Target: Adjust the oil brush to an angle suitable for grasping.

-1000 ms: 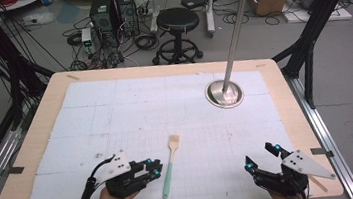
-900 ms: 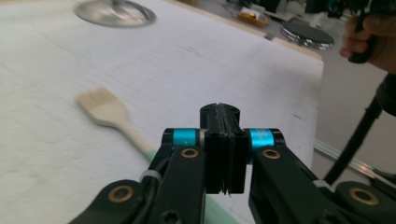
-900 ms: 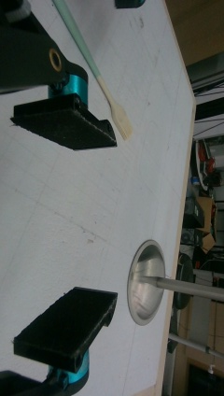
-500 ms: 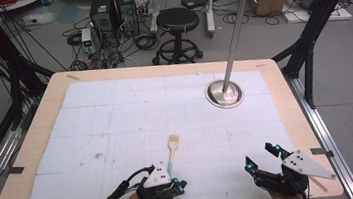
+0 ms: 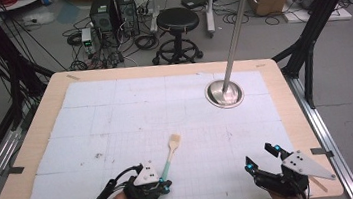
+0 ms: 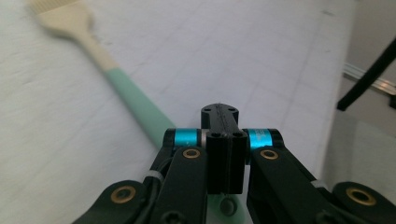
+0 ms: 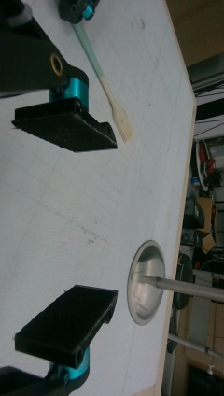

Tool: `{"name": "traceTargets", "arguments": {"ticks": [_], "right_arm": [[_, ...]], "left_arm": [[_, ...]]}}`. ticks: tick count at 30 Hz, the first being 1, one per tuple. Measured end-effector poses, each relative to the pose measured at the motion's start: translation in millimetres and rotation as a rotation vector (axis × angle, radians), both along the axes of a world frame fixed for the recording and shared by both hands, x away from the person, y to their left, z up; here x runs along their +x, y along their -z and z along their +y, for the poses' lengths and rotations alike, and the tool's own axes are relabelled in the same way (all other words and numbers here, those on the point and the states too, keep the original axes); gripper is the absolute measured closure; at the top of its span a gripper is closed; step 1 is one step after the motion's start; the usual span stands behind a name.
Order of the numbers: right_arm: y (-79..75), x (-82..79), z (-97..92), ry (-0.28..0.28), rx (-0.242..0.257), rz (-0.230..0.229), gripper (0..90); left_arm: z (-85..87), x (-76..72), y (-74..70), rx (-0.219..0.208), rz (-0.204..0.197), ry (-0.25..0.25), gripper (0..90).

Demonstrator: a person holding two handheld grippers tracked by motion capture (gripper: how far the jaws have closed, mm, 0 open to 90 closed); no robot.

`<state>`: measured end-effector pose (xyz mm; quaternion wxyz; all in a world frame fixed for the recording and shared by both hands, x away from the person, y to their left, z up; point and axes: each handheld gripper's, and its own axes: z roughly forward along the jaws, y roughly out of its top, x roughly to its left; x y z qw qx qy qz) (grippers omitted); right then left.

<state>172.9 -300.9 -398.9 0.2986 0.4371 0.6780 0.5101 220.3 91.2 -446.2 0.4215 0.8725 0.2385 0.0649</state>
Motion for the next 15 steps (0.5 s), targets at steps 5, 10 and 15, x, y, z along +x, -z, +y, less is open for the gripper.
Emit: {"name": "traceTargets", "arguments": {"ticks": [5,10,15], "right_arm": [[-0.2,0.0,0.2,0.002,0.0,-0.001,21.8],[-0.3,-0.1,0.6,0.001,-0.003,-0.001,21.8],[-0.3,-0.3,0.4,0.003,-0.001,0.001,21.8]], "left_arm": [[24.2,8.5,-1.8,0.024,-0.014,-0.075,89.4],[42.1,17.1,-2.8,0.039,-0.025,-0.132,89.4],[56.6,25.7,-3.2,0.05,-0.034,-0.188,89.5]]}}
